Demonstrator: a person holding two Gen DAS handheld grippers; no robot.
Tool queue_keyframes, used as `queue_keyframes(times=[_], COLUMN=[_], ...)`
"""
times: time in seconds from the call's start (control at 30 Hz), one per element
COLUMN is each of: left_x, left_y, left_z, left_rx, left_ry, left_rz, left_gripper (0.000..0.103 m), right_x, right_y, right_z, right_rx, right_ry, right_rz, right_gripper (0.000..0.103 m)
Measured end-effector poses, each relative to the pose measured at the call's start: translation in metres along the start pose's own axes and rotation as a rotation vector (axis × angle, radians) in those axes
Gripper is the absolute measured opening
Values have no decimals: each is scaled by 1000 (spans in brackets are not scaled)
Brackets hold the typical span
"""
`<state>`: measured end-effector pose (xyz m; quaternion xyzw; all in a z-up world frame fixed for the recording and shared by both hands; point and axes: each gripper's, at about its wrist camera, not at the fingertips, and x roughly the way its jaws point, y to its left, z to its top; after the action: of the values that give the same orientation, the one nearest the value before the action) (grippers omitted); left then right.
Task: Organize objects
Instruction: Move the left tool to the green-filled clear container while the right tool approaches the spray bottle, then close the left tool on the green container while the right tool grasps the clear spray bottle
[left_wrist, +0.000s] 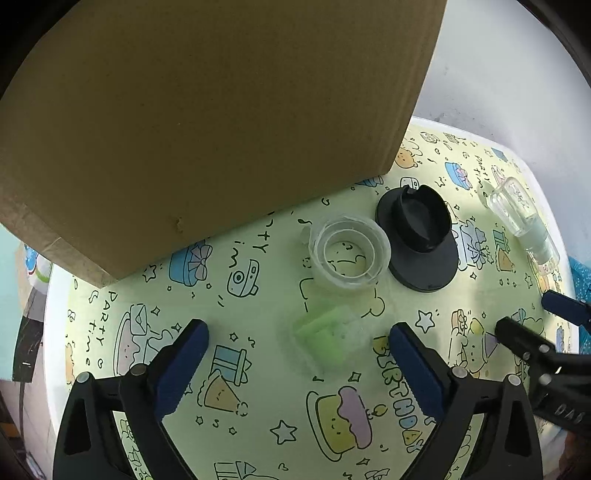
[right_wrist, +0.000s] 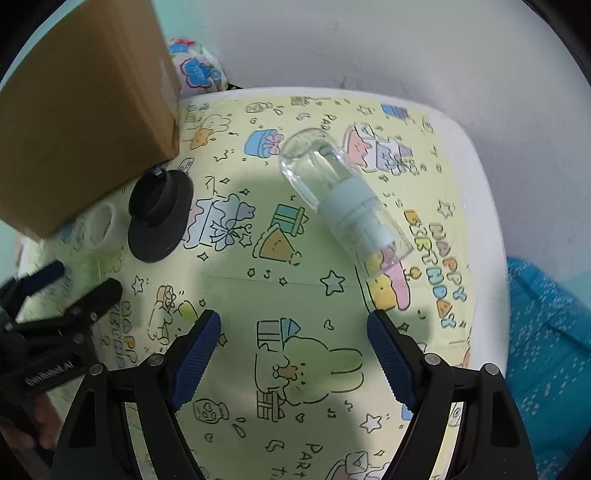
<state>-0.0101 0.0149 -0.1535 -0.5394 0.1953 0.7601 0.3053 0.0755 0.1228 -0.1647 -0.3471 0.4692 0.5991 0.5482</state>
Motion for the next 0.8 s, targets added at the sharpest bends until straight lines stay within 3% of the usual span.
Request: queue_keyframes(times=[0.13, 0.2, 0.23, 0.33, 0.6, 0.8], left_x=[-6, -11, -13, -14, -15, -25], left_y=[-4, -7, -10, -13, -18, -31], left_z=[0, -2, -2, -1, 5, 18], left_rx=[11, 29, 45, 45, 18, 39], left_ry=[-4, -17, -17, -2, 83, 66], left_rz=[-6, -15, -23, -24, -76, -71], left_gripper=[80, 49, 43, 43, 42, 42], right_x=[0, 0, 1, -1, -26, -28], right_y=[1, -1, -1, -8, -32, -35], right_z=[0, 1, 2, 4, 19, 37], right_rx=[-18, -23, -25, -6, 48, -20], right_ry=[-1, 6, 15, 37, -13, -22], right_rz=[-8, -6, -7, 7, 30, -4], right_gripper=[84, 84, 84, 83, 83, 83])
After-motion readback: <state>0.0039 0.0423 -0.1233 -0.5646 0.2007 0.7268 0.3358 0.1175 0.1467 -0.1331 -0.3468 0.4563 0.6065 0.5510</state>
